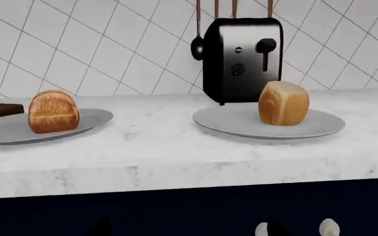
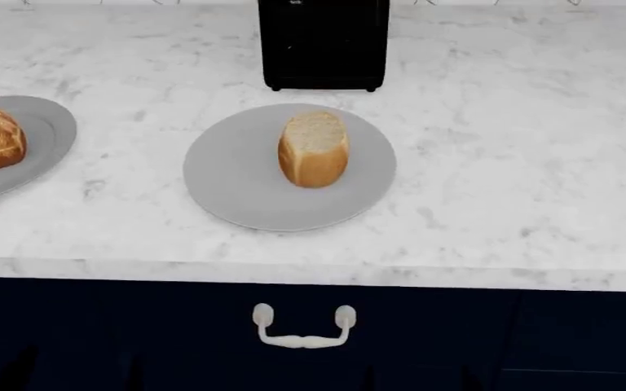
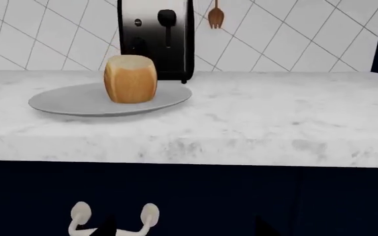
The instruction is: Place all breads on the cutting board.
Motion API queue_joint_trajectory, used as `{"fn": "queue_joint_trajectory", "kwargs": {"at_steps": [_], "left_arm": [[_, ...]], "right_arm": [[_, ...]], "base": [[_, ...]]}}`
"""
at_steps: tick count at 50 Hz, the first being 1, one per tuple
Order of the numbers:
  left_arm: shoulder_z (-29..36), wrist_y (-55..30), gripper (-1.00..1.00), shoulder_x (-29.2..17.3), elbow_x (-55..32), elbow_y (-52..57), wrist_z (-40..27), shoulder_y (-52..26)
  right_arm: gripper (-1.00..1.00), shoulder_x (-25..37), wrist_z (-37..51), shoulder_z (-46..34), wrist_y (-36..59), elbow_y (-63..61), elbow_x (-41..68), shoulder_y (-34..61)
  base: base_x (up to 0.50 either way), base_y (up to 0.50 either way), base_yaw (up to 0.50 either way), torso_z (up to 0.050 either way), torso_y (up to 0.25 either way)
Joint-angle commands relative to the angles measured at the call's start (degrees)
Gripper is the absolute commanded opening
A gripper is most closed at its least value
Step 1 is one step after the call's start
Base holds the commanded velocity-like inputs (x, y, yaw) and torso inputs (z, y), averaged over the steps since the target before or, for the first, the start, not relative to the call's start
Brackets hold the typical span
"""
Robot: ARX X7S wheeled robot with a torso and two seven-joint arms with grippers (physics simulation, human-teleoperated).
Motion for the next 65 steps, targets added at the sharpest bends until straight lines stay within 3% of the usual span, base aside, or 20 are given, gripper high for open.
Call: {"fn": "queue_joint_trajectory", "kwargs": {"at_steps": [1,11,24,54,65], "left_arm": [[1.4,-4.1,1.0,-1.9,-1.3,7.2,0.2,0.3],[0.4,-12.8,1.0,-5.1,-1.6,17.5,-0.1,-1.5],[-4.3,-24.8,1.0,-9.0,-8.2,25.2,1.0,-4.5],[-6.2,-27.2,1.0,-9.7,-9.2,26.9,-1.7,-5.4],[-8.7,-29.4,1.0,-9.7,-11.7,27.2,-2.6,-5.9]], "right_arm": [[1.0,1.8,0.9,-1.3,3.9,-5.9,0.2,0.0],[1.0,4.6,1.7,-1.7,13.1,-16.4,-1.3,2.7],[1.0,5.5,0.4,1.0,20.5,-24.5,4.6,4.1],[1.0,6.6,1.6,1.0,23.4,-28.6,7.1,4.9],[1.0,8.3,2.4,-2.4,26.0,-30.9,4.1,6.6]], "base": [[0.0,0.0,0.0,0.046,0.107],[0.0,0.0,0.0,0.046,0.106],[0.0,0.08,0.0,0.046,0.105],[0.0,0.5,0.0,0.046,0.106],[0.22,0.03,0.0,0.0,0.0]]}}
